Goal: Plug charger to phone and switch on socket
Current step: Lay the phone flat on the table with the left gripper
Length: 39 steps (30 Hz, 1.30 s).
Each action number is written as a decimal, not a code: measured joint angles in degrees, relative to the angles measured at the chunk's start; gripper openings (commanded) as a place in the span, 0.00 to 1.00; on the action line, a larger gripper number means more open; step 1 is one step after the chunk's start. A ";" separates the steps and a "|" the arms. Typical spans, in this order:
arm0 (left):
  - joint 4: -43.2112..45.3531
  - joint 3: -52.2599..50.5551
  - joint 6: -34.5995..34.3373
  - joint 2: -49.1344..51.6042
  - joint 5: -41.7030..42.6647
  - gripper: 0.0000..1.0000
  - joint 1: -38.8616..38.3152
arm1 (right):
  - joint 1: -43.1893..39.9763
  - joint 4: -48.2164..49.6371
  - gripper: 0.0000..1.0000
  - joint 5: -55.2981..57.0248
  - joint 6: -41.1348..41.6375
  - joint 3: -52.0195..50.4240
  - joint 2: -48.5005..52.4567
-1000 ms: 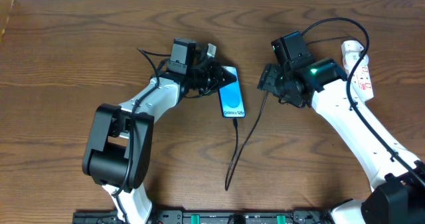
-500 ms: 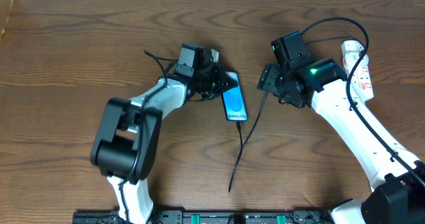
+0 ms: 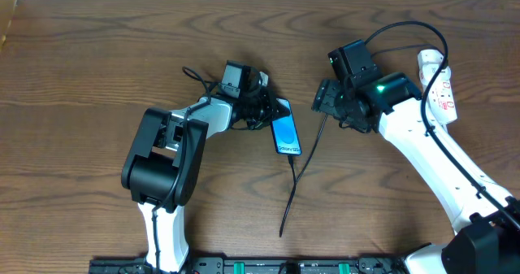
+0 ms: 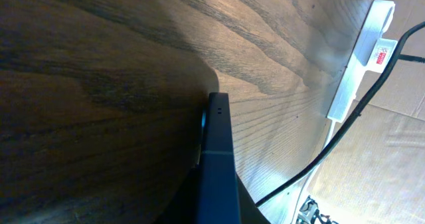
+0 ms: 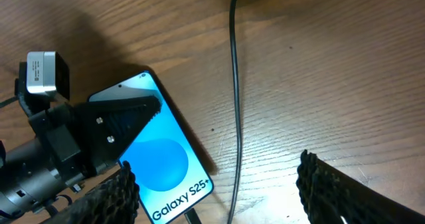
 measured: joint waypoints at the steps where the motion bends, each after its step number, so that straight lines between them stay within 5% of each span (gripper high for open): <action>1: -0.02 0.00 0.22 0.00 -0.04 0.07 0.00 | 0.00 0.00 0.78 0.02 -0.02 0.00 0.00; 25: 0.42 0.00 5.42 -0.02 -3.23 0.09 -0.02 | 0.48 -0.22 0.81 0.17 -0.83 -0.15 0.00; 32: 0.42 0.09 5.81 -0.37 -3.28 0.29 -0.09 | 0.50 -0.46 0.84 0.17 -0.94 -0.20 0.00; 39: 0.09 0.13 5.84 -0.74 -3.13 0.37 -0.11 | 0.48 -0.55 0.84 0.17 -0.98 -0.20 0.00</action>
